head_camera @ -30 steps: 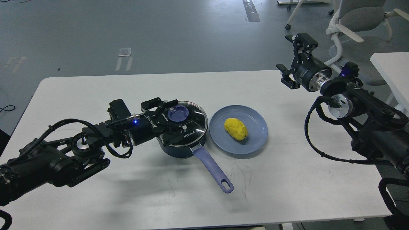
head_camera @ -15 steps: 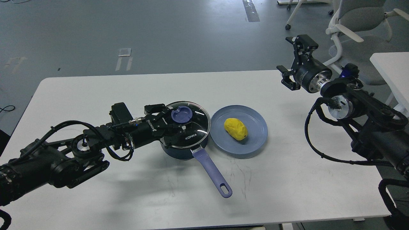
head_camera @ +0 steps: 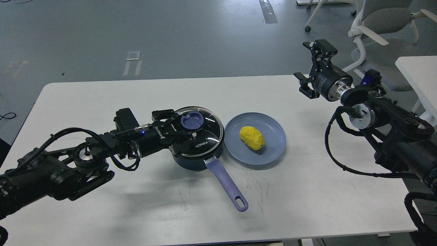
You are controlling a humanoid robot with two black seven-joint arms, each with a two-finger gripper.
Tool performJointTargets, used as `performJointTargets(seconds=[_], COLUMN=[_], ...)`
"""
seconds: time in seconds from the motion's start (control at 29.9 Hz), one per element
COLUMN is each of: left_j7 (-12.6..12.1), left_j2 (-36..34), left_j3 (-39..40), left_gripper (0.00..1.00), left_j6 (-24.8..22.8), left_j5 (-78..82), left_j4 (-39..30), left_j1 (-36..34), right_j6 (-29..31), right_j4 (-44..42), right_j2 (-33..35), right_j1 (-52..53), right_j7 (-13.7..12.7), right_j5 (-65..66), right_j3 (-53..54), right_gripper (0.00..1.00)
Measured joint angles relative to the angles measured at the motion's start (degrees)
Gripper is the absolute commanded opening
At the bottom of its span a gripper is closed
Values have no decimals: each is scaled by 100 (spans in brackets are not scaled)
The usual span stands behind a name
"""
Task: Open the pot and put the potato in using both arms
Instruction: 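Close the left gripper on the lid knob, then lift the glass lid off the saucepan with the left gripper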
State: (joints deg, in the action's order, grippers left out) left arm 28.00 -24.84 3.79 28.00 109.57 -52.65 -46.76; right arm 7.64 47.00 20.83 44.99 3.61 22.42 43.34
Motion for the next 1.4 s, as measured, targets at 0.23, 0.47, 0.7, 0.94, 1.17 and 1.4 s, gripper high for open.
performJointTargets(seconds=[0.23,0.47,0.7,0.94,1.17,1.4], left_j7=[1,-2,-2,0,0,-2], left_j2=[-390,-850,-1673,-2620,-2803,-2868], left_j3=[43,79,96,18,7,18], left_gripper=[39,39,39,39,39,39], left_j6=[4,4,0,0,0,0], left_j5=[-167,-551,-604,-772,-1195,-1888], left_j4=[-723,-832,-891,-988,-868,-606], left_j1=[-163,-524,-622,-185,380,769], right_j6=[9,17,17,19,19,19], right_j4=[-3,9,36,41,39,110], right_j2=[0,15,28,33,-13,15], right_j1=[24,54,86,87,73,150], right_j7=[0,0,0,0,0,0], right_j5=[0,-2,-2,-2,16,17], right_j3=[-1,-1,-1,-1,-17,-206], right_gripper=[100,100,100,100,100,100])
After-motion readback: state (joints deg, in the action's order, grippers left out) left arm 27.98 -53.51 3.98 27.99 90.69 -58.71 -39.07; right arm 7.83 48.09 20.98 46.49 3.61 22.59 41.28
